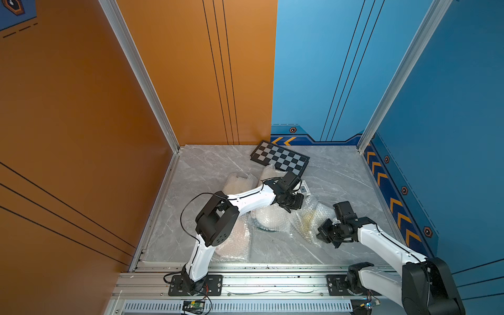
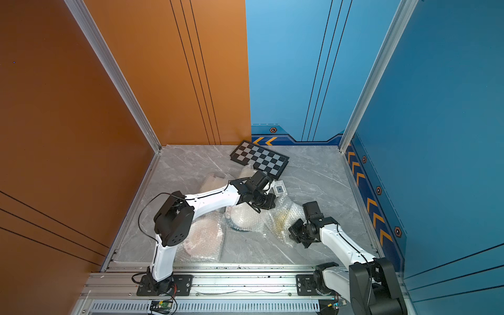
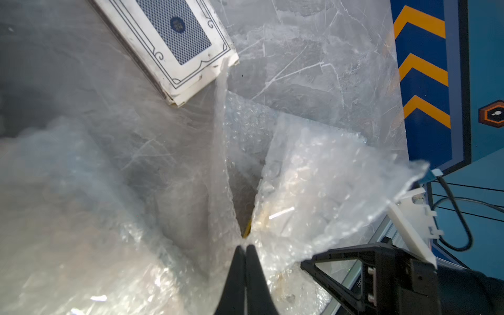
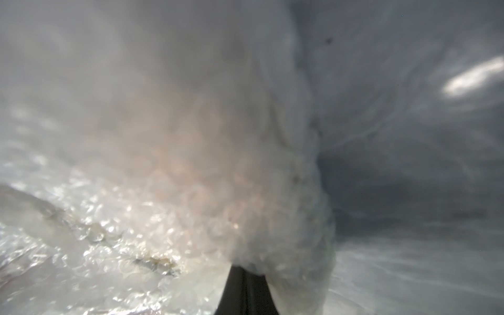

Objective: Unpack dinner plates from bubble wrap
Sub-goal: Unwrap the bubble wrap at the center of the board.

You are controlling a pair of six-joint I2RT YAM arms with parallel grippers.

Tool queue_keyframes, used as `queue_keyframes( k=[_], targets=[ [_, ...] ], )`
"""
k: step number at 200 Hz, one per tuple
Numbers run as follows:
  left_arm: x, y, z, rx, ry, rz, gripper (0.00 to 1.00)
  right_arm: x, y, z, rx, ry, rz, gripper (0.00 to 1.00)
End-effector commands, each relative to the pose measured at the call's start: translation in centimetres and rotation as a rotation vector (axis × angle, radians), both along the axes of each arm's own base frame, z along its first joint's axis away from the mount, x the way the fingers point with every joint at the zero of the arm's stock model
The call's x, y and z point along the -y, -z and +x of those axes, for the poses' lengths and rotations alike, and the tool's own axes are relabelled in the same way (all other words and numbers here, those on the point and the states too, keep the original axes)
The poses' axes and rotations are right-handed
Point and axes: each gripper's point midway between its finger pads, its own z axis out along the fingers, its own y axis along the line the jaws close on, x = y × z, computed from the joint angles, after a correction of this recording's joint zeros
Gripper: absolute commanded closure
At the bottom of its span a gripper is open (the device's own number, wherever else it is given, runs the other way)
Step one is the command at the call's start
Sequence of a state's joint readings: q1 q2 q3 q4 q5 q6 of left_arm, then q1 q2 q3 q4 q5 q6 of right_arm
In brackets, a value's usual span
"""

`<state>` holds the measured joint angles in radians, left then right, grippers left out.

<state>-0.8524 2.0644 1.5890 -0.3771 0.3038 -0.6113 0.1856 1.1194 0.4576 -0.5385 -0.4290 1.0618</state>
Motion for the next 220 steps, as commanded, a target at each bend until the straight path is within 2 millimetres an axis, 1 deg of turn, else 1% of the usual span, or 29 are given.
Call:
queue_keyframes(
  k=[1,17,33,44,55,62,72,85,91,95,120,130,134,149,159,164,166,171,174,178,182,184,194,204,220],
  targets=[
    [0.2,-2.5,0.2,0.022,0.002,-0.063,1.0,2.3,0.9,-2.3,-0.08,0.021,-0.114,1.0],
    [0.0,-2.4,0.2,0.019,-0.013,-0.057,1.0,2.2,-0.1,-1.5,-0.034,0.037,-0.088,1.0],
    [-0.6,-2.5,0.3,0.024,-0.03,-0.047,1.0,2.1,-1.1,-1.3,-0.013,0.047,-0.062,1.0],
    [-1.0,-2.7,0.3,0.031,-0.038,-0.038,1.0,2.2,-1.9,-1.2,0.008,0.05,-0.056,0.96],
    [-1.5,-3.1,0.4,0.042,-0.042,-0.029,0.86,2.3,-2.9,-1.2,0.03,0.049,-0.06,0.89],
    [-1.7,-3.3,0.4,0.05,-0.046,-0.022,0.74,2.6,-3.5,-1.2,0.04,0.05,-0.07,0.83],
    [-2.0,-3.6,0.3,0.056,-0.043,-0.015,0.57,2.7,-4.3,-1.2,0.055,0.051,-0.075,0.72],
    [-2.4,-4.1,0.1,0.068,-0.037,-0.002,0.46,2.8,-5.3,-1.1,0.073,0.047,-0.072,0.57],
    [-2.7,-4.1,-0.1,0.071,-0.036,0.009,0.4,2.7,-5.7,-1.1,0.081,0.046,-0.071,0.52],
    [-2.9,-4.2,-0.1,0.075,-0.036,0.015,0.38,2.7,-6.0,-1.1,0.085,0.046,-0.07,0.51],
    [-4.6,-5.2,-0.8,0.11,-0.043,0.055,0.32,3.0,-7.7,-1.0,0.119,0.036,-0.096,0.47],
    [-5.4,-6.2,-1.1,0.134,-0.047,0.067,0.31,3.4,-8.3,-1.0,0.123,0.014,-0.136,0.44],
    [-5.7,-6.6,-1.2,0.143,-0.048,0.074,0.29,3.5,-8.5,-0.9,0.125,-0.001,-0.156,0.42],
    [-6.9,-8.3,-1.4,0.184,-0.048,0.101,0.26,4.1,-9.4,-0.8,0.1,-0.089,-0.261,0.37],
    [-7.7,-9.0,-1.7,0.199,-0.044,0.127,0.25,4.4,-10.2,-0.5,0.08,-0.158,-0.334,0.3],
    [-8.1,-9.3,-1.7,0.206,-0.043,0.137,0.25,4.5,-10.4,-0.4,0.064,-0.191,-0.367,0.28],
    [-8.3,-9.3,-1.8,0.205,-0.042,0.144,0.25,4.5,-10.5,-0.3,0.058,-0.207,-0.38,0.24],
    [-8.6,-9.5,-1.9,0.209,-0.04,0.153,0.25,4.5,-10.6,-0.2,0.039,-0.245,-0.409,0.2],
    [-8.9,-9.6,-2.0,0.211,-0.041,0.158,0.24,4.4,-10.8,0.0,0.037,-0.265,-0.422,0.14],
    [-9.1,-9.7,-2.1,0.214,-0.039,0.162,0.24,4.3,-10.9,0.1,0.025,-0.296,-0.442,0.11],
    [-9.4,-9.8,-2.2,0.218,-0.039,0.165,0.24,4.2,-11.0,0.4,0.017,-0.319,-0.459,0.02],
    [-9.5,-9.8,-2.2,0.218,-0.04,0.166,0.23,4.0,-11.1,0.5,0.014,-0.333,-0.466,0.0],
    [-10.1,-10.0,-2.4,0.226,-0.043,0.173,0.22,3.7,-11.1,1.1,-0.012,-0.39,-0.511,0.0],
    [-10.8,-10.1,-2.6,0.227,-0.053,0.175,0.21,3.0,-11.1,1.7,-0.02,-0.442,-0.544,0.0],
    [-11.7,-10.2,-3.0,0.227,-0.068,0.176,0.21,2.2,-11.0,2.8,-0.036,-0.488,-0.593,0.0]
  ],
)
